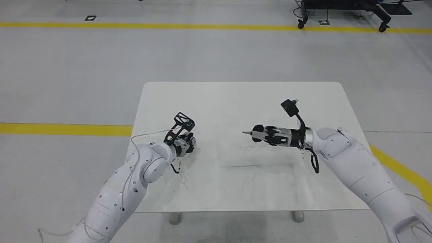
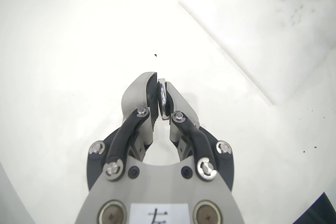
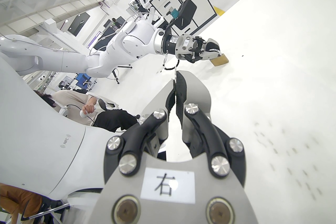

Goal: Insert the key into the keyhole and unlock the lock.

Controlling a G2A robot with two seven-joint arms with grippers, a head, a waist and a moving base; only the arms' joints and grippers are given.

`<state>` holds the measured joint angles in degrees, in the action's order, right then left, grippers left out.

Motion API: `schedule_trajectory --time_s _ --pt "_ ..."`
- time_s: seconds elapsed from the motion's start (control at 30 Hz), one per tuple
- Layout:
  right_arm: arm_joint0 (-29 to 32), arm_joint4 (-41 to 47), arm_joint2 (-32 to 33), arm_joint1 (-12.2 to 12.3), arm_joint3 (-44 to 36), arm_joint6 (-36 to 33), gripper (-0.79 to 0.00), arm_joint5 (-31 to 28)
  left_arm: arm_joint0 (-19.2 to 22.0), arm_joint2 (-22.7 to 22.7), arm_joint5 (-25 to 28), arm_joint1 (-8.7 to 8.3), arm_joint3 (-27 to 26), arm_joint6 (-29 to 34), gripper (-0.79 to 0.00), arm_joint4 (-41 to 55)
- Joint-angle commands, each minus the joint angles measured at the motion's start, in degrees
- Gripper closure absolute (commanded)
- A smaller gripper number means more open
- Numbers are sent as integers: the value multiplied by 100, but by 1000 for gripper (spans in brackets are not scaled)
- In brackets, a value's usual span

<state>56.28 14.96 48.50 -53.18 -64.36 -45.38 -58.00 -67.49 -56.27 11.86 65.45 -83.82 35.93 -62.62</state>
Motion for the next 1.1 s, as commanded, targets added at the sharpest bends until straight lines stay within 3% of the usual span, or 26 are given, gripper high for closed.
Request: schedule_trajectory --time_s 0.0,0.07,0.3,0.53,0.6,0.9,1.07 --pt "0 0 0 0 0 0 0 0 -19 -31 50 -5 -24 4 -37 13" --pt "0 0 0 0 0 0 0 0 -39 -63 98 -10 -29 8 -74 28" --pt "0 0 0 0 0 0 0 0 -81 -123 140 -12 -46 9 -74 23" --pt "0 0 0 0 0 0 0 0 -148 -190 162 -19 -112 5 -65 -5" --pt "0 0 0 0 0 0 0 0 -128 -192 107 -15 -62 29 0 -69" --pt "0 0 0 0 0 0 0 0 -15 -62 -203 56 94 -41 0 -278" --pt "0 0 0 0 0 0 0 0 53 -4 -112 92 188 -101 0 -231"
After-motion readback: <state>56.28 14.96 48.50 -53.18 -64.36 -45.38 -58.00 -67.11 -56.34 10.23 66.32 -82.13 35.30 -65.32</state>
